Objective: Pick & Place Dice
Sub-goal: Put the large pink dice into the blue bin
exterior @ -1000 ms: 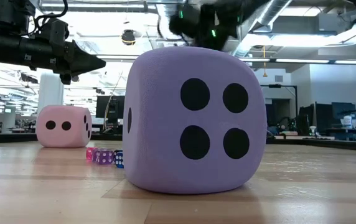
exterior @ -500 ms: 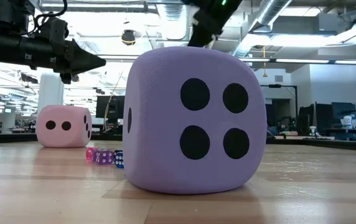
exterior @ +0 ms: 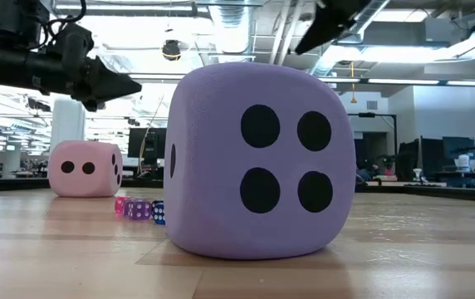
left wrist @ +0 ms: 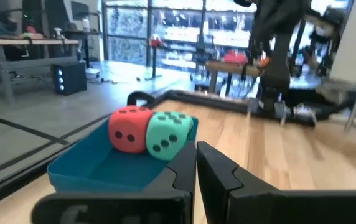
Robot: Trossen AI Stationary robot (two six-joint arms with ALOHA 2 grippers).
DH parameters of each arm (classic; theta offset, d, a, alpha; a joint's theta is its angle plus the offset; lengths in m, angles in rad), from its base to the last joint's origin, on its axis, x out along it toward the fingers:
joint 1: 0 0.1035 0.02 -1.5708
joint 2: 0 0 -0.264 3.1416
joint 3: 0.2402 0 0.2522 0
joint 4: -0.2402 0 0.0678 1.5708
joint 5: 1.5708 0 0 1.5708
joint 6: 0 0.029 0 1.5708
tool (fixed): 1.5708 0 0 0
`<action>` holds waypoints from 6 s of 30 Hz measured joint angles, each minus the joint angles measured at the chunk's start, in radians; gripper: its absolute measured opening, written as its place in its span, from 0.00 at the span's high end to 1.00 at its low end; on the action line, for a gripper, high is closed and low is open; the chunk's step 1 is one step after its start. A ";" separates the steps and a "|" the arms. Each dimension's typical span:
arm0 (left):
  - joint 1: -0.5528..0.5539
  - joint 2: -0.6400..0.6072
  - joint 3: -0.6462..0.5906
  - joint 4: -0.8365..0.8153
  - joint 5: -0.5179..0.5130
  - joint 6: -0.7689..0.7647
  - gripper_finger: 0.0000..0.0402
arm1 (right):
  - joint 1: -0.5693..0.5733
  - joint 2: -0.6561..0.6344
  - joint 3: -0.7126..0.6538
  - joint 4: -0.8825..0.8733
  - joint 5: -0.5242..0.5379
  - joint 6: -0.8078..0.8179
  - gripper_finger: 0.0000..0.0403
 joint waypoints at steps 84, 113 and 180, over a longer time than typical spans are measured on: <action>0.000 0.110 0.000 0.285 -0.021 -0.066 0.99 | -0.242 -1.058 -1.020 0.671 -0.014 0.019 1.00; 0.000 0.213 0.532 -0.951 -0.020 -0.101 1.00 | -0.243 -1.058 -1.019 0.671 -0.028 0.018 1.00; -0.083 0.494 0.762 -1.227 0.014 -0.127 0.18 | -0.244 -1.058 -1.019 0.675 -0.028 0.020 1.00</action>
